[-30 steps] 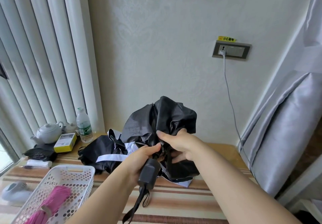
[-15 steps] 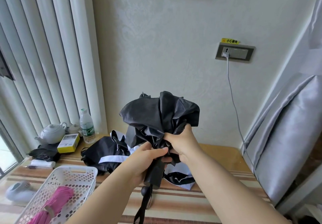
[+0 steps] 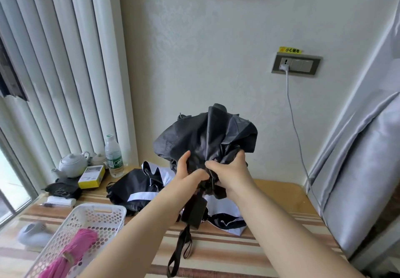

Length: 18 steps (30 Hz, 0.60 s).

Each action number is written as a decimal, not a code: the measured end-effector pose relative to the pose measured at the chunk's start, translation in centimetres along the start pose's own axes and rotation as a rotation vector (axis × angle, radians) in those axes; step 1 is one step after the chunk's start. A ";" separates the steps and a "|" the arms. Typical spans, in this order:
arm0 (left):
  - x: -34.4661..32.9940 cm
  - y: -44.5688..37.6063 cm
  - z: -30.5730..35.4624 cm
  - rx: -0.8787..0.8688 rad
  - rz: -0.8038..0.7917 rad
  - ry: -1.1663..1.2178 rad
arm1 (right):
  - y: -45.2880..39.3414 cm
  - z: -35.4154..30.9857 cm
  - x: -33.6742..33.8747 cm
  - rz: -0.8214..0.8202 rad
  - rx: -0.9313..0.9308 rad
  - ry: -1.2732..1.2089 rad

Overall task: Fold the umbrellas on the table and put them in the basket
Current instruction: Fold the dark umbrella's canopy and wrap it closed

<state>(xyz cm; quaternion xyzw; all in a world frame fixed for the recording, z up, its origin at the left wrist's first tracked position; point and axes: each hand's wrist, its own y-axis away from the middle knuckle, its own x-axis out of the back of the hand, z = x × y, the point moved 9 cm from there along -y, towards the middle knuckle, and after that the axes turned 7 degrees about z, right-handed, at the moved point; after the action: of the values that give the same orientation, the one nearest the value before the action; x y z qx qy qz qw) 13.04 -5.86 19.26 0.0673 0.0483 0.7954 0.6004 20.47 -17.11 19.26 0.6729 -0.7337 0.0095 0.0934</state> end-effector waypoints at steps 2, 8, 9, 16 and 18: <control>-0.4 0.0 -0.2 0.058 -0.024 0.080 | 0.1 0.1 -0.3 -0.030 0.002 -0.019; -0.1 -0.9 -0.8 -0.052 0.008 0.016 | 0.0 0.5 -1.2 -0.272 -0.093 -0.115; 0.2 -1.2 -1.1 -0.059 0.015 0.054 | 0.1 0.1 -1.2 -0.310 -0.093 -0.139; -0.4 -1.6 -2.1 0.076 -0.045 0.468 | 0.5 -3.4 3.4 0.030 0.342 0.429; -0.6 -1.7 -2.1 0.108 -0.053 0.579 | 1.0 -3.6 3.7 0.059 0.415 0.491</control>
<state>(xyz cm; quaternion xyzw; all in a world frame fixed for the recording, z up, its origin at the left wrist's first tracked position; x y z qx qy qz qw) 14.44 -5.96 16.87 -0.1318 0.2614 0.7620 0.5776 19.67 -20.13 23.44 0.6336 -0.6908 0.3238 0.1283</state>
